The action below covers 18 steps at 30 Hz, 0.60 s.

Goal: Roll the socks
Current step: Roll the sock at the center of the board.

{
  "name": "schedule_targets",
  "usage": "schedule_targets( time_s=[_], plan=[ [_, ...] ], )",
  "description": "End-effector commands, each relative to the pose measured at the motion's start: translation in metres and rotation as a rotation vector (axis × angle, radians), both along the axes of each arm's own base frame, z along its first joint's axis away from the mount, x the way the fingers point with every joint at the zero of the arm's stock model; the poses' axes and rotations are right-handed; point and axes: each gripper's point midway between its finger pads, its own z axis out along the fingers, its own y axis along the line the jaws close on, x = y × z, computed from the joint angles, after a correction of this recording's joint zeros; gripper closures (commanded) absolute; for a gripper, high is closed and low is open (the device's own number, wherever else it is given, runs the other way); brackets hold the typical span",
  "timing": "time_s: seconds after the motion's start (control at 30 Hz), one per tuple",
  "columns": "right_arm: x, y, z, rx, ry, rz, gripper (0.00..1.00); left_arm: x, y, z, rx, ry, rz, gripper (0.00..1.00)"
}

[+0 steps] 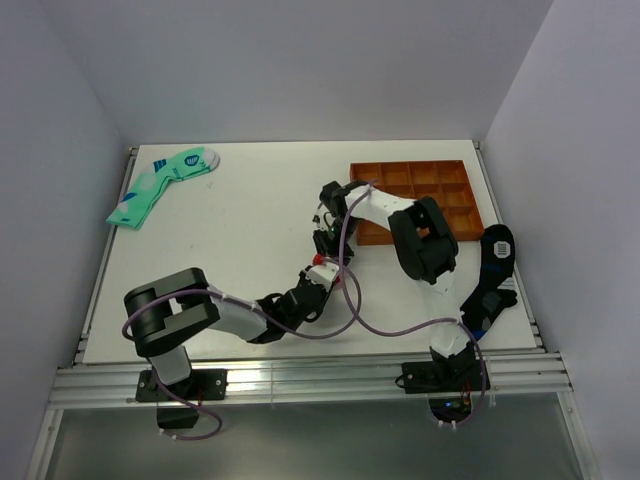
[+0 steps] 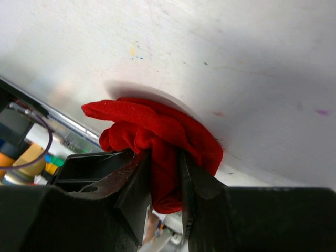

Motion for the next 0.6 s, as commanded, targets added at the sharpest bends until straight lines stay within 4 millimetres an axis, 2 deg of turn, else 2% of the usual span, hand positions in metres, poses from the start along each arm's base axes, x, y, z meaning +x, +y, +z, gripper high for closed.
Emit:
schedule_targets(
  time_s=[0.0, 0.27, 0.33, 0.57],
  plan=[
    [0.037, 0.013, 0.001, 0.055, -0.208, -0.032, 0.64, -0.039, 0.015, -0.067, 0.120, 0.256, -0.106, 1.00],
    [0.051, 0.022, 0.025, 0.159, -0.289, -0.081, 0.59, -0.040, 0.016, -0.077, 0.112, 0.326, -0.126, 1.00],
    [0.057, 0.021, 0.029, 0.152, -0.324, -0.100, 0.50, -0.042, 0.015, -0.082, 0.122, 0.344, -0.134, 1.00],
    [0.078, 0.023, 0.054, 0.193, -0.425, -0.155, 0.48, -0.046, 0.014, -0.090, 0.125, 0.392, -0.149, 1.00]
  ],
)
